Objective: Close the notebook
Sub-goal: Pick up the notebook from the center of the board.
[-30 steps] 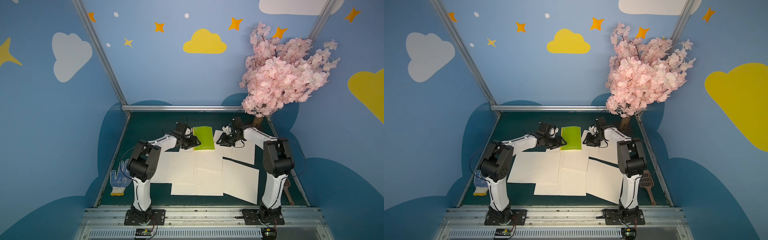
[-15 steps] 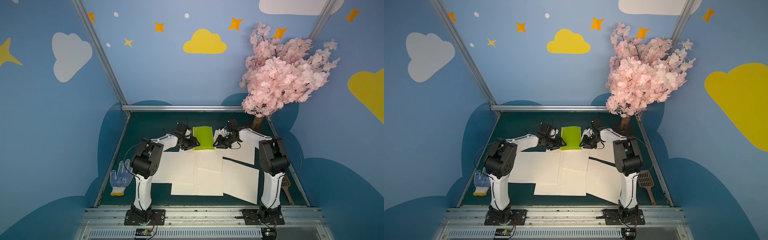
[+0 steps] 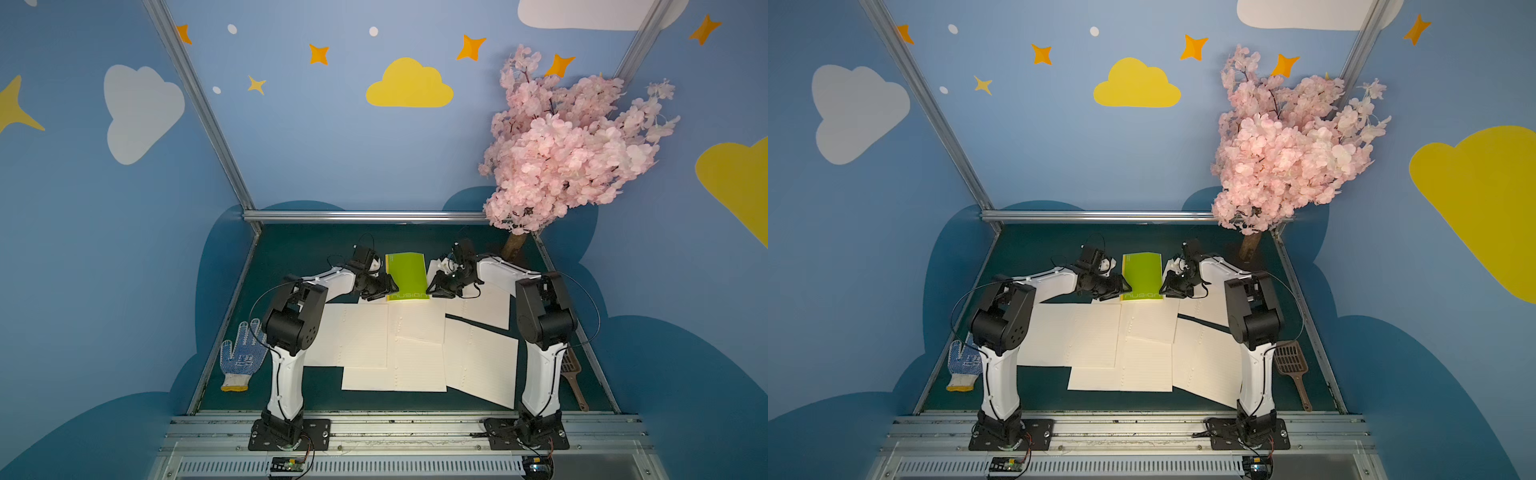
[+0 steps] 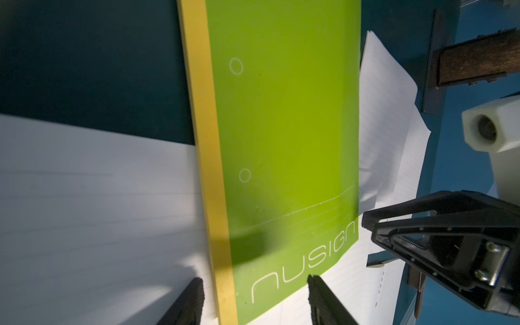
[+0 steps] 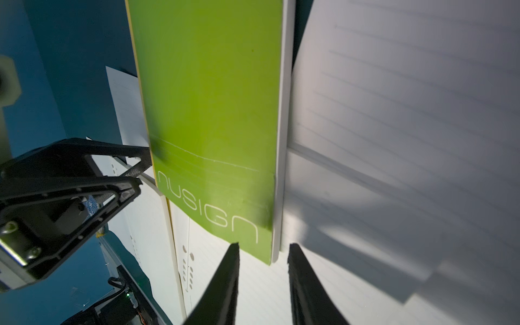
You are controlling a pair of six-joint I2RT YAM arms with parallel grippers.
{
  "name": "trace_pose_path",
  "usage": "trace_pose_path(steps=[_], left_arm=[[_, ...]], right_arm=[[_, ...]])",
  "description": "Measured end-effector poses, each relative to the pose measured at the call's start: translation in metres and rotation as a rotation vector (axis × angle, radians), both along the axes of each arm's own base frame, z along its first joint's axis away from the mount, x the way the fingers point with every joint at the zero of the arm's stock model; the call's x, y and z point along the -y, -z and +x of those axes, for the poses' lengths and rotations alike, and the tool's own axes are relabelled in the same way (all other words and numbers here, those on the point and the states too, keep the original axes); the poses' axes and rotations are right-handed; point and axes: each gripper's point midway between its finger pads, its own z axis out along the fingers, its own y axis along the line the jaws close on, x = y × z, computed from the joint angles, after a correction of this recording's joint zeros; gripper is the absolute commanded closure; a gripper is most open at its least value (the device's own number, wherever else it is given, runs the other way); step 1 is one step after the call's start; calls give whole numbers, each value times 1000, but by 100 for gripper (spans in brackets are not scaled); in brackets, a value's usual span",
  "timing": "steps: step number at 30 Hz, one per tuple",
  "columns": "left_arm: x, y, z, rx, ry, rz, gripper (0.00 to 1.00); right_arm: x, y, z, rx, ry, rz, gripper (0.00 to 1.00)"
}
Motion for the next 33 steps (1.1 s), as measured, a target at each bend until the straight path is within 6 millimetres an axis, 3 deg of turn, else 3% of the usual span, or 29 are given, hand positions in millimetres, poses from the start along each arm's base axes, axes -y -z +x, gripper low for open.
trace_pose_path(steps=[24,33], left_arm=[[11,-4,3,-16,31,-122,42],[14,-16,6,10,34,-168,43]], right_arm=[[-4,8,0,-15,-8,-13,76],[-4,8,0,-16,-5,-14,76]])
